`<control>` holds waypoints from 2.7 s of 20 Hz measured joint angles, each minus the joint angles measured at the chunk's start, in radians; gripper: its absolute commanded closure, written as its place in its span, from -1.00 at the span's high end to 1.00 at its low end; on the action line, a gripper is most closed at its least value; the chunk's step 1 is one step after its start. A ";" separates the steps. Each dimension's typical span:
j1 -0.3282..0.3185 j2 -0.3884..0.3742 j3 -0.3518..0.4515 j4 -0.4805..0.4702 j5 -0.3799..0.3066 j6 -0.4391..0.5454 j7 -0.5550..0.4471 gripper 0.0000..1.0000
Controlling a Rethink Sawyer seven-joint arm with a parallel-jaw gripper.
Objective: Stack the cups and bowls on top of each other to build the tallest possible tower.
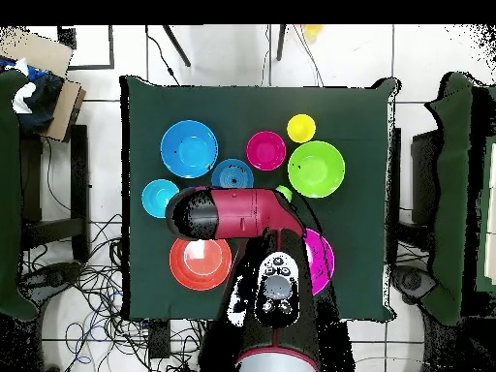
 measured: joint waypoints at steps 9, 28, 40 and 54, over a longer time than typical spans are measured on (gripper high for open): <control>0.000 -0.011 -0.002 0.000 0.000 0.005 0.000 1.00; 0.000 0.050 -0.036 -0.009 -0.001 0.005 0.000 1.00; 0.011 0.130 -0.058 -0.027 -0.001 -0.011 0.000 1.00; 0.033 0.195 -0.070 -0.073 0.000 -0.015 0.000 1.00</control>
